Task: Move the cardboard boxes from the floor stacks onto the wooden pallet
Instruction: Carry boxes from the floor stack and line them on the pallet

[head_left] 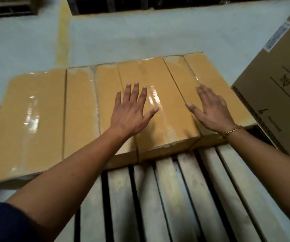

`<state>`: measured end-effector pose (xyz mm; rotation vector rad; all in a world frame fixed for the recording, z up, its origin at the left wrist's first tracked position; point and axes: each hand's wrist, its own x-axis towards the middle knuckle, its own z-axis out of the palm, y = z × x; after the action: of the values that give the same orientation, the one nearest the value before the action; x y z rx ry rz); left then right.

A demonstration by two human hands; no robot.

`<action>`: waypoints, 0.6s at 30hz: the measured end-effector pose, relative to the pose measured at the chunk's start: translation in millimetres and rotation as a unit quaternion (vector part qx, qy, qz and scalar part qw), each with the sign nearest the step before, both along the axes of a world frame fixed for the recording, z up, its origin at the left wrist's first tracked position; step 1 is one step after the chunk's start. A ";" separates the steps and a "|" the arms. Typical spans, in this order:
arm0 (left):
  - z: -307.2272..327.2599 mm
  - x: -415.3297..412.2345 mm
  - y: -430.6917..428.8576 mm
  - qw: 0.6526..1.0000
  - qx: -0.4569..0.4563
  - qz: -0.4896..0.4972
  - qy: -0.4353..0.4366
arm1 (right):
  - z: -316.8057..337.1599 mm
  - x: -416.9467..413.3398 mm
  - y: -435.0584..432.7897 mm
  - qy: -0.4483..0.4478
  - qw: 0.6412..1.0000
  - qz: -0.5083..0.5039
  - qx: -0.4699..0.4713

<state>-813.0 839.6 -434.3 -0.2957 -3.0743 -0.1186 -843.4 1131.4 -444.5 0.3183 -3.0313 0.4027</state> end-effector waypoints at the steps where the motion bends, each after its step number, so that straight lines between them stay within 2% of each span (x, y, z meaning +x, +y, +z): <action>1: 15.5 3.8 -21.5 1.000 -0.006 -0.001 -0.001 | 14.0 4.7 -25.3 -0.002 1.000 0.000 0.001; 9: 142.2 44.1 -185.2 1.000 -0.013 -0.018 -0.011 | 138.6 64.2 -205.9 -0.066 0.997 -0.030 -0.021; 18: 320.1 128.0 -382.2 0.997 0.035 -0.022 -0.061 | 327.8 165.8 -377.9 -0.124 0.973 -0.156 -0.116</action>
<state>-685.0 457.4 -114.1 -0.3657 -3.1752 -0.2560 -677.6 753.5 -116.7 -0.2374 -3.1449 0.8129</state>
